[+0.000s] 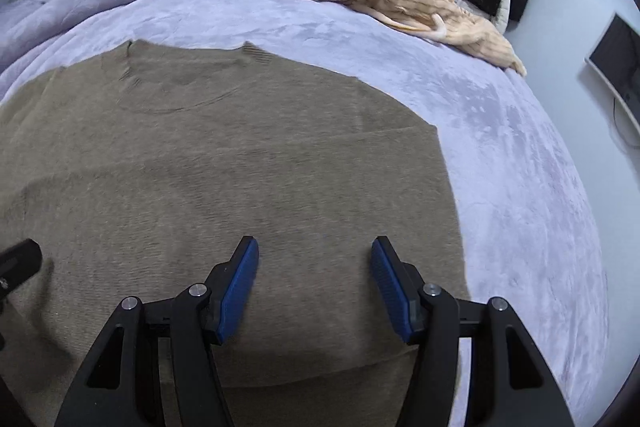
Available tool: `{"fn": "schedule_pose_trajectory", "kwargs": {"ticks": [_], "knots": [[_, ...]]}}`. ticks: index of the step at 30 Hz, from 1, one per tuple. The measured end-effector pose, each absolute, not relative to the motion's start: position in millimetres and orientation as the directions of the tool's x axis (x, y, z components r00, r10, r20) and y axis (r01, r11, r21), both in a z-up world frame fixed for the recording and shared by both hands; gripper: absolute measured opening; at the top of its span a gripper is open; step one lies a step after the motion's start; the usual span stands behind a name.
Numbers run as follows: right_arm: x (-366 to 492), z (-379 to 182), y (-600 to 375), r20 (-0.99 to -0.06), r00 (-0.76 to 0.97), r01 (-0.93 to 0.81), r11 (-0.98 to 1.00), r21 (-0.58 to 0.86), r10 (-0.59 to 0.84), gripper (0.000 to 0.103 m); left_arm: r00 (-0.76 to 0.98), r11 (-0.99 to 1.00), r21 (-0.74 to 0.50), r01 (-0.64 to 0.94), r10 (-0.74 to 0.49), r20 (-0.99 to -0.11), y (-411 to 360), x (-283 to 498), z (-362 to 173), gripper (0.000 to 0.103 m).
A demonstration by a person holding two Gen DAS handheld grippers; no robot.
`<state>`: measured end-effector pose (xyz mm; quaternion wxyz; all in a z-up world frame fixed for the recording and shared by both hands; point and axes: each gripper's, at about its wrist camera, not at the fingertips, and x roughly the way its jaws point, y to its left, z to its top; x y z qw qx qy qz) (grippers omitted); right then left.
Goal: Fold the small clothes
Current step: 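Move the left tool to the other sleeve cuff and close on it, then lift the cuff with the left tool and carry it across the body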
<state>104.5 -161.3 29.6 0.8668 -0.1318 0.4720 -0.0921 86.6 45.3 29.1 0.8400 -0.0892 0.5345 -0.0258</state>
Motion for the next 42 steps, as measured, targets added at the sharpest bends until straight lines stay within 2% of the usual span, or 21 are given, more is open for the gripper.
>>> {"fn": "schedule_pose_trajectory", "kwargs": {"ticks": [7, 8, 10, 11, 13, 15, 17, 21, 26, 29, 34, 35, 36, 38, 41, 42], "knots": [[82, 26, -74, -0.761, 0.587, -0.129, 0.897, -0.423, -0.275, 0.063, 0.449, 0.948, -0.220, -0.232, -0.096, -0.888, 118, 55, 36, 0.103], [78, 28, -66, -0.779, 0.590, -0.182, 0.905, -0.384, -0.211, 0.064, 0.451, 0.938, -0.215, -0.270, -0.074, -0.890, 132, 46, 37, 0.103], [69, 34, -54, -0.836, 0.548, -0.284, 0.935, -0.214, -0.025, 0.064, 0.455, 0.923, -0.209, -0.324, -0.041, -0.889, 155, 37, 37, 0.103], [66, 36, -50, -0.836, 0.549, -0.294, 0.936, -0.193, 0.000, 0.064, 0.454, 0.912, -0.197, -0.359, -0.014, -0.891, 169, 32, 37, 0.103], [62, 37, -42, -0.797, 0.596, -0.226, 0.933, -0.279, -0.094, 0.069, 0.454, 0.884, -0.195, -0.426, 0.022, -0.891, 199, 20, 36, 0.103], [64, 31, -40, -0.800, 0.582, -0.171, 0.940, -0.294, -0.144, 0.072, 0.456, 0.848, -0.213, -0.485, 0.037, -0.889, 228, 10, 34, 0.103], [63, 23, -31, -0.854, 0.517, -0.262, 0.939, -0.224, -0.059, 0.071, 0.458, 0.813, -0.232, -0.534, 0.047, -0.888, 259, 2, 32, 0.103], [48, 41, -25, -0.826, 0.563, -0.306, 0.931, -0.197, 0.010, 0.070, 0.451, 0.732, -0.246, -0.636, 0.094, -0.888, 318, -10, 24, 0.103], [38, 55, -28, -0.812, 0.583, -0.288, 0.938, -0.193, 0.012, 0.070, 0.449, 0.556, -0.292, -0.778, 0.168, -0.878, 406, -29, 6, 0.103], [34, 59, -24, -0.805, 0.593, -0.291, 0.934, -0.209, 0.005, 0.070, 0.498, 0.461, -0.408, -0.788, 0.088, -0.863, 446, -32, -19, 0.103], [35, 64, -14, -0.804, 0.595, -0.308, 0.921, -0.239, -0.010, 0.070, 0.627, 0.436, -0.543, -0.717, 0.064, -0.777, 471, -14, -17, 0.102], [34, 64, -10, -0.803, 0.595, -0.314, 0.916, -0.248, -0.014, 0.070, 0.637, 0.430, -0.555, -0.712, 0.065, -0.768, 474, -12, -18, 0.081], [34, 65, -7, -0.802, 0.597, -0.319, 0.913, -0.256, -0.017, 0.070, 0.642, 0.423, -0.563, -0.710, 0.060, -0.764, 477, -9, -20, 0.047], [35, 68, -1, -0.801, 0.599, -0.327, 0.907, -0.264, -0.017, 0.070, 0.652, 0.407, -0.589, -0.698, 0.023, -0.758, 482, -11, -29, 0.018], [42, 71, 7, -0.800, 0.600, -0.330, 0.908, -0.258, -0.010, 0.070, 0.679, 0.397, -0.607, -0.688, 0.058, -0.732, 485, -24, -28, 0.017], [46, 72, 10, -0.803, 0.596, -0.332, 0.909, -0.254, -0.006, 0.070, 0.677, 0.410, -0.595, -0.691, 0.081, -0.731, 485, -26, -25, 0.011]]}}
